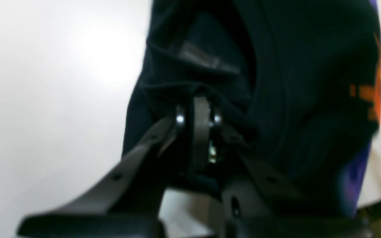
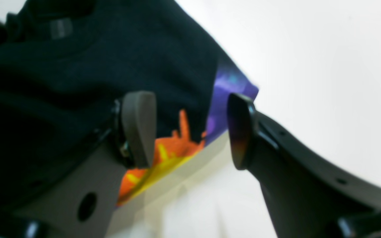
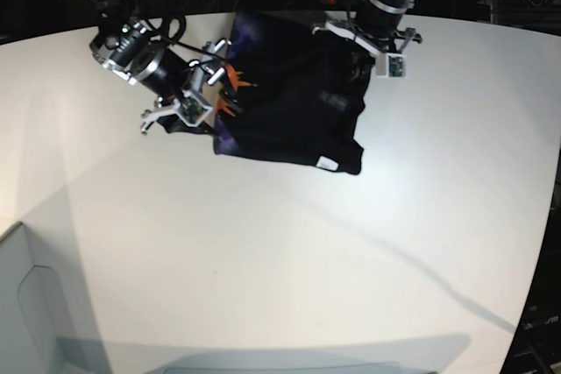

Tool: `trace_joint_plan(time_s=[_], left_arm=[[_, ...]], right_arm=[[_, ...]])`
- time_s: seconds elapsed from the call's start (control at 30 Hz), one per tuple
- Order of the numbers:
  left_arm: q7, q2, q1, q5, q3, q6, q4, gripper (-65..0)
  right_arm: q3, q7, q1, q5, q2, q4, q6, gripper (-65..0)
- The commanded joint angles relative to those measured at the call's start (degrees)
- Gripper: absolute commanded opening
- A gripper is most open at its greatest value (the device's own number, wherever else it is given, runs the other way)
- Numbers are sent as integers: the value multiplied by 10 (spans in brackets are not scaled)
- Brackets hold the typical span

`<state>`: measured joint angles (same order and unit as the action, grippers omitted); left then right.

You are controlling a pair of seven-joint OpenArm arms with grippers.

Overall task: Fold the T-shirt properly
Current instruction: 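Pull the bundle's corner with the left gripper to square it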

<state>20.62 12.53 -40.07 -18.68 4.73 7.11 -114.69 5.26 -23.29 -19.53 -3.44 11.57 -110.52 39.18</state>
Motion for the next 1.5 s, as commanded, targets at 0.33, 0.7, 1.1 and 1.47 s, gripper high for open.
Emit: trace_joint_plan(time_s=[0.33, 0.7, 1.1, 1.47], left_arm=[[-12, 1, -4, -2, -42, -2, -9, -645], [-11, 5, -6, -132, -103, -2, -10, -281], [-11, 7, 24, -201, -50, -7, -14, -176], [-11, 8, 30, -78, 10, -2, -9, -176]], right_arm=[[-1, 15, 3, -10, 2, -8, 8, -302], [-1, 15, 3, -10, 2, -8, 8, -302], [-1, 15, 3, -10, 2, -4, 8, -302], [-5, 15, 11, -10, 5, 4, 8, -302]])
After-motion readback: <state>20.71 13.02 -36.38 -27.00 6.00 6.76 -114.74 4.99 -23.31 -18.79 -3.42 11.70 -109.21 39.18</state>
